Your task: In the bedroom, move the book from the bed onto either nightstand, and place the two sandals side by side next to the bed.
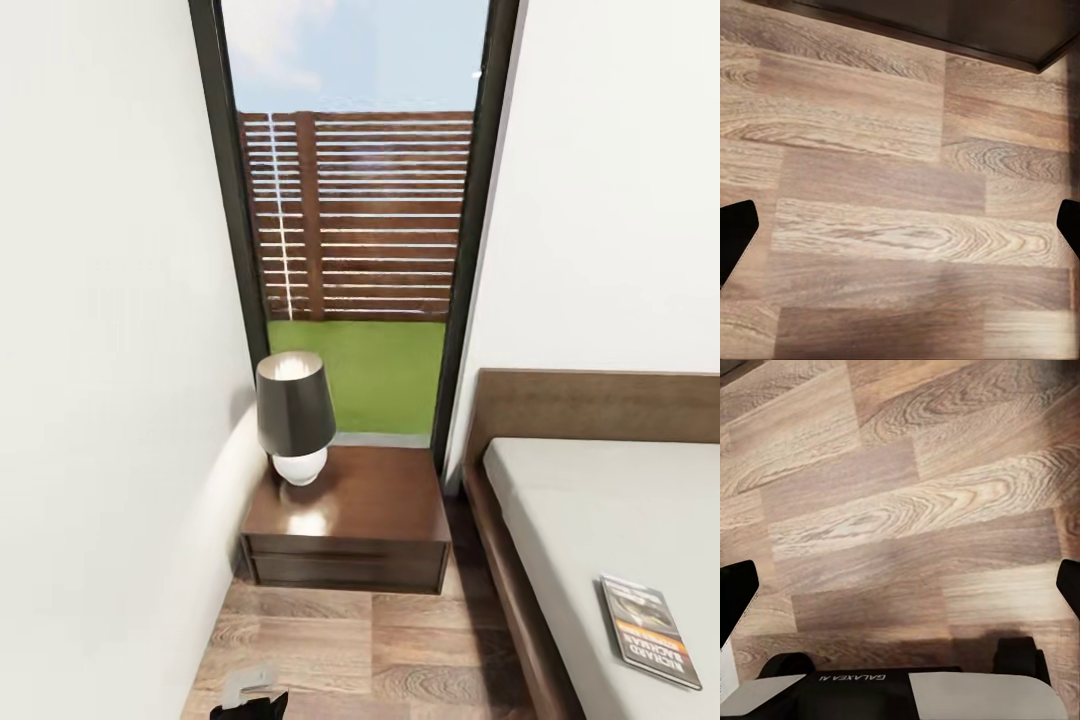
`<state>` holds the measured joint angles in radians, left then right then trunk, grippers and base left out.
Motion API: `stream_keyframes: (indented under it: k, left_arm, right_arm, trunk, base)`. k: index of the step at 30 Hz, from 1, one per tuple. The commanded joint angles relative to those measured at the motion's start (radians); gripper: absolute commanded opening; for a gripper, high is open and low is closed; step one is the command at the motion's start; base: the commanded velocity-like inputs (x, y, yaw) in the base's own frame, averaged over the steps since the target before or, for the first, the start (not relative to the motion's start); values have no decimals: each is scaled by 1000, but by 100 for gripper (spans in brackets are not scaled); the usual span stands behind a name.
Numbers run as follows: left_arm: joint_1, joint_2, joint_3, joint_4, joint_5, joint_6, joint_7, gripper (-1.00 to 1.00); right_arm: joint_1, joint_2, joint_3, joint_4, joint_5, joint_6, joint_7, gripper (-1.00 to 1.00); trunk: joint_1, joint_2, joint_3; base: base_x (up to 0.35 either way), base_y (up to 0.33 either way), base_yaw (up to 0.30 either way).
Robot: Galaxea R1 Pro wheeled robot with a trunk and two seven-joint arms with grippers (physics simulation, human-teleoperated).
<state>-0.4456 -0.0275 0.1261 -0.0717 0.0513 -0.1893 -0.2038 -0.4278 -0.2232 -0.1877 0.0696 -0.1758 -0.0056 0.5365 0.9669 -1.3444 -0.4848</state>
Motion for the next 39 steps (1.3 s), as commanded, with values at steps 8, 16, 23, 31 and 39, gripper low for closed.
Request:
stream_keyframes:
  k: [8, 16, 23, 31, 39]
  left_arm:
    - [-1, 0, 6, 2, 5, -1, -6, 100]
    - [-1, 0, 7, 2, 5, -2, -6, 100]
    - [-1, 0, 7, 2, 5, -2, -6, 100]
    - [-1, 0, 7, 1, 5, -2, -6, 100]
    - [-1, 0, 7, 2, 5, -2, -6, 100]
  right_arm:
    - [-2, -1, -1, 4, -10, -1, 5, 100]
    - [-2, -1, -1, 4, -10, -1, 5, 100]
    - [-2, -1, -1, 4, -9, -1, 5, 100]
    - [-2, -1, -1, 4, -8, -1, 5, 100]
    - [-2, -1, -1, 4, -8, -1, 5, 100]
  trunk:
    - [1, -1, -1]
    - [1, -1, -1]
    - [1, -1, -1]
    - [1, -1, -1]
    - [1, -1, -1]
  base:
    - [329, 0, -77]
    - [233, 0, -100]
    - [32, 0, -4]
    - [268, 0, 0]
    - [318, 0, 0]
